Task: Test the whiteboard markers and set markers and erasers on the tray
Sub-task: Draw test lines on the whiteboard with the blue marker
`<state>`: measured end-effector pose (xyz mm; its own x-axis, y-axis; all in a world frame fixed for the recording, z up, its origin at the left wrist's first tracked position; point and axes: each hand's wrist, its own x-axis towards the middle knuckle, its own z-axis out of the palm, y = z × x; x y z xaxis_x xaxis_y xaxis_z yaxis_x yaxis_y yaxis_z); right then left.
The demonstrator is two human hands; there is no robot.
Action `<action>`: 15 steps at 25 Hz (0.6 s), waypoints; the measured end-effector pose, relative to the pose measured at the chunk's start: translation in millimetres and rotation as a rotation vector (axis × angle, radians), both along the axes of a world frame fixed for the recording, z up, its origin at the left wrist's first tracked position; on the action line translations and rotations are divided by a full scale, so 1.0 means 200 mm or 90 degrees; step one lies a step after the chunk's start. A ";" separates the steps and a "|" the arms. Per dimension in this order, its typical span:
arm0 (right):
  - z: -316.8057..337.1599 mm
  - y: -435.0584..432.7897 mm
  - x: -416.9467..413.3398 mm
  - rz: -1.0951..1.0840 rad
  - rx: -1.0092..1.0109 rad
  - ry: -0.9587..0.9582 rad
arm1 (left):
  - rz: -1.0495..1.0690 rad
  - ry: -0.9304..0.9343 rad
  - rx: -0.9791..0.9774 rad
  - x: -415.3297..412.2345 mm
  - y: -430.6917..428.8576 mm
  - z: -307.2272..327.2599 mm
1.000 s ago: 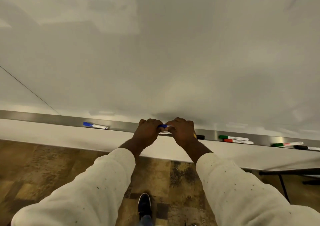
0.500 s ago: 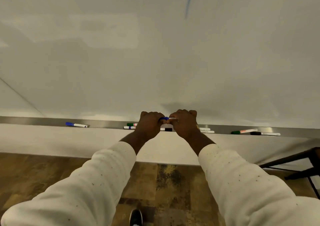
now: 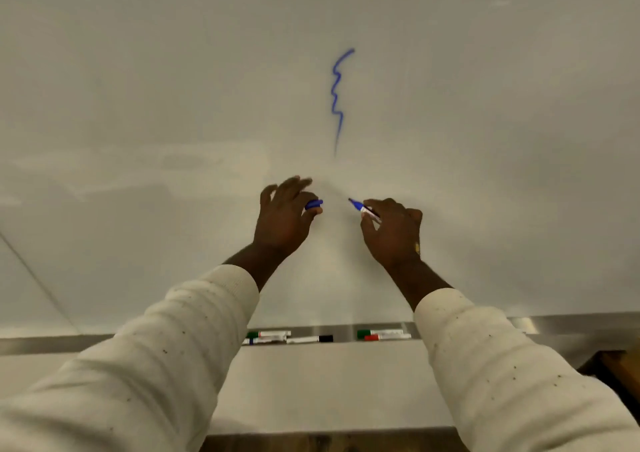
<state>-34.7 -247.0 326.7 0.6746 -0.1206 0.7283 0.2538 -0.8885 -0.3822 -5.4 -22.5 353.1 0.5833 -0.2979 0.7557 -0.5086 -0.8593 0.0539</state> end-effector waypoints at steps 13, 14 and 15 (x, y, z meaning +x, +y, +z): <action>0.81 0.01 0.11 0.034 0.108 -0.217 | 0.122 -0.136 -0.023 0.18 0.07 0.92; 0.83 0.00 0.12 0.040 0.110 -0.226 | 0.130 -0.123 -0.024 0.20 0.07 0.93; 0.85 -0.01 0.12 0.046 0.112 -0.238 | 0.135 -0.113 -0.025 0.21 0.06 0.94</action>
